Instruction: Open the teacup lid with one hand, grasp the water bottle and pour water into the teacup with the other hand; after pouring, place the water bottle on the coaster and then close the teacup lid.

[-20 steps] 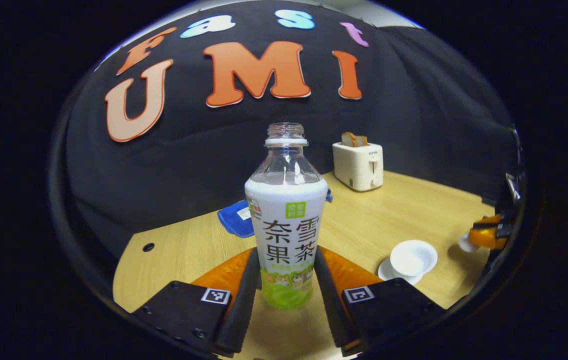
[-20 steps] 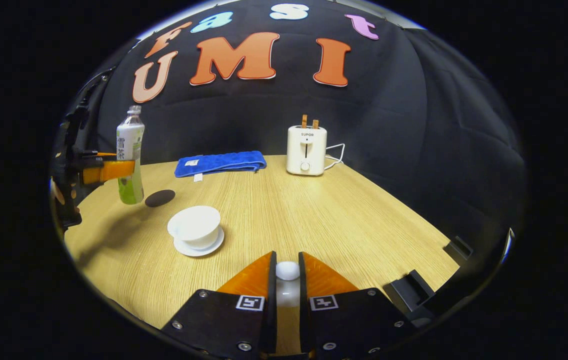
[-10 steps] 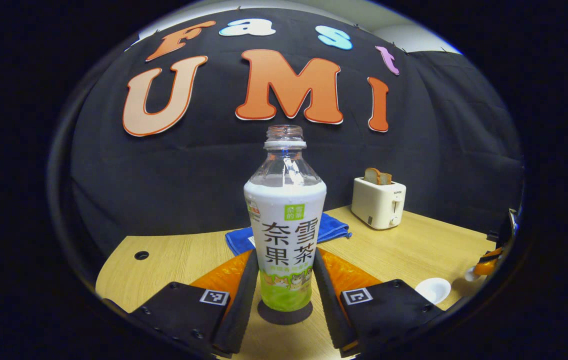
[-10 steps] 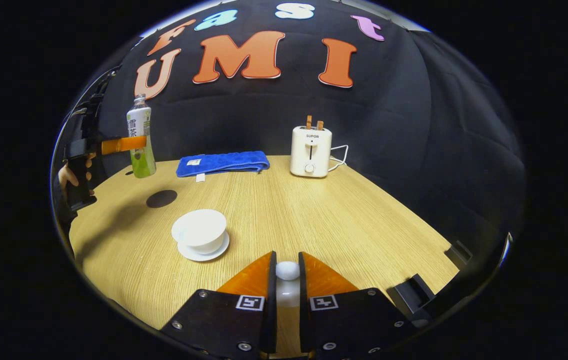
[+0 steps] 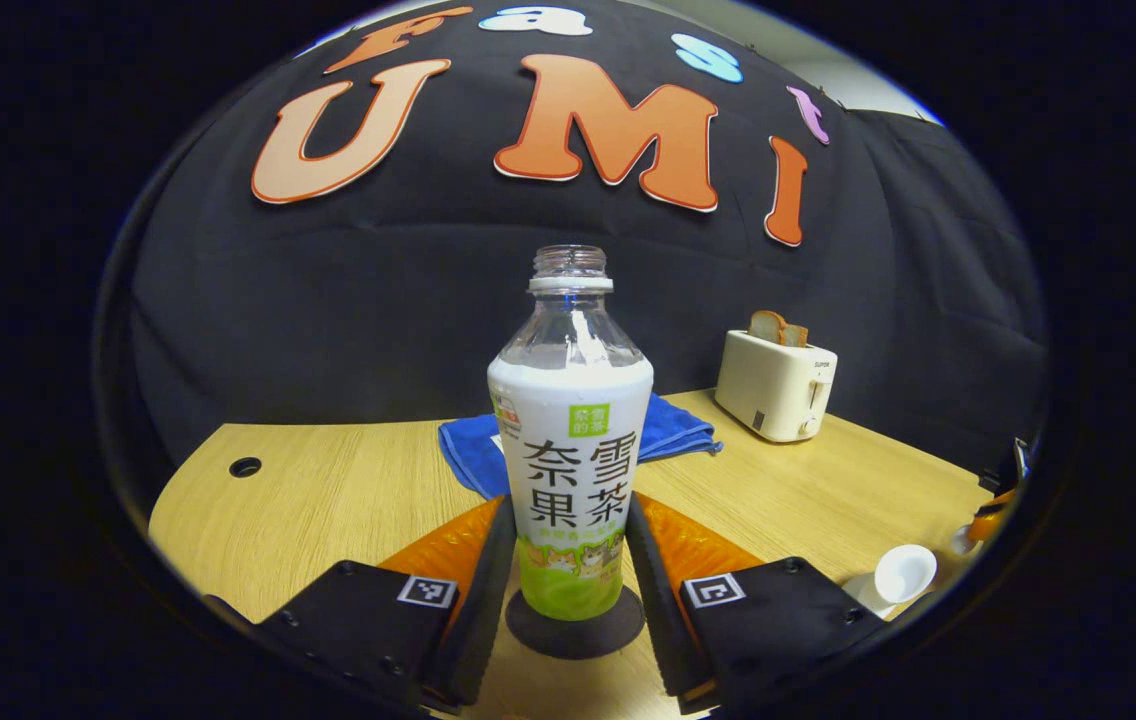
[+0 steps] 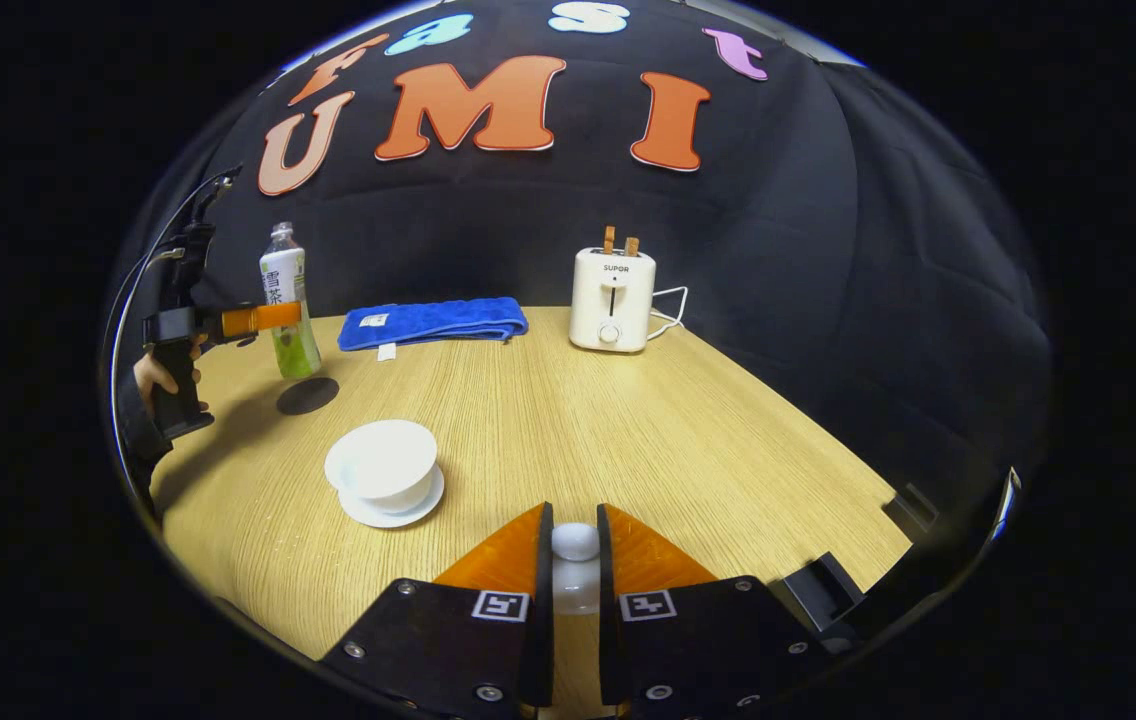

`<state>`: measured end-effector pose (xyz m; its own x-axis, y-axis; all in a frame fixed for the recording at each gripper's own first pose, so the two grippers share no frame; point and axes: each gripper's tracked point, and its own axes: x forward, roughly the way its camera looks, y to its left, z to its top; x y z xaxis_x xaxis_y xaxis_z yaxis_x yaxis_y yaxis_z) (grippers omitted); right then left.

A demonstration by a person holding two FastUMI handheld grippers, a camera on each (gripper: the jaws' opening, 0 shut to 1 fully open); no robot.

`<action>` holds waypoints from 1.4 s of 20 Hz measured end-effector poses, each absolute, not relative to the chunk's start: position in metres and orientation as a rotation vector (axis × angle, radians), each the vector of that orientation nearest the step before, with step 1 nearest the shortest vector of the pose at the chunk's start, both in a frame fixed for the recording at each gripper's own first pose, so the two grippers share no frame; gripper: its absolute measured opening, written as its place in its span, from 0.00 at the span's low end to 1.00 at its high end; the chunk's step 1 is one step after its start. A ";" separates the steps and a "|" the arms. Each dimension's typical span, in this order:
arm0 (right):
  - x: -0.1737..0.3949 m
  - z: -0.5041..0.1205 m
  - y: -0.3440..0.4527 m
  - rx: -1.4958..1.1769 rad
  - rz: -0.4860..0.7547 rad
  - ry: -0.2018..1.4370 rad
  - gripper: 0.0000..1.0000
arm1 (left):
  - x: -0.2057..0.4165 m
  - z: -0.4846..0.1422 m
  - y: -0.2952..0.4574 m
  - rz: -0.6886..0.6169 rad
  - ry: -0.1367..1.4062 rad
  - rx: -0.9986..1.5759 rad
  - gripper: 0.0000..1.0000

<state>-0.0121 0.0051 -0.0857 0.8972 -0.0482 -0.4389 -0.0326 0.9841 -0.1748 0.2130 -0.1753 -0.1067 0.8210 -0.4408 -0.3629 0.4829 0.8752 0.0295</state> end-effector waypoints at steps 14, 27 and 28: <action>-0.016 -0.087 0.011 -0.182 -0.002 0.462 0.18 | 0.201 -0.131 -0.172 -0.486 0.366 0.176 0.69; -0.027 -0.082 0.004 -0.169 -0.001 0.448 0.19 | 0.163 -0.141 -0.149 -0.430 0.410 0.204 0.95; -0.028 -0.082 0.004 -0.170 0.001 0.448 0.19 | 0.155 -0.139 -0.146 -0.423 0.406 0.208 0.94</action>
<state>-0.0281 0.0040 -0.0819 0.9015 -0.0365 -0.4312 -0.0381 0.9859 -0.1631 0.1553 -0.1464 -0.1389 0.8338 -0.3553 -0.4225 0.4371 0.8924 0.1121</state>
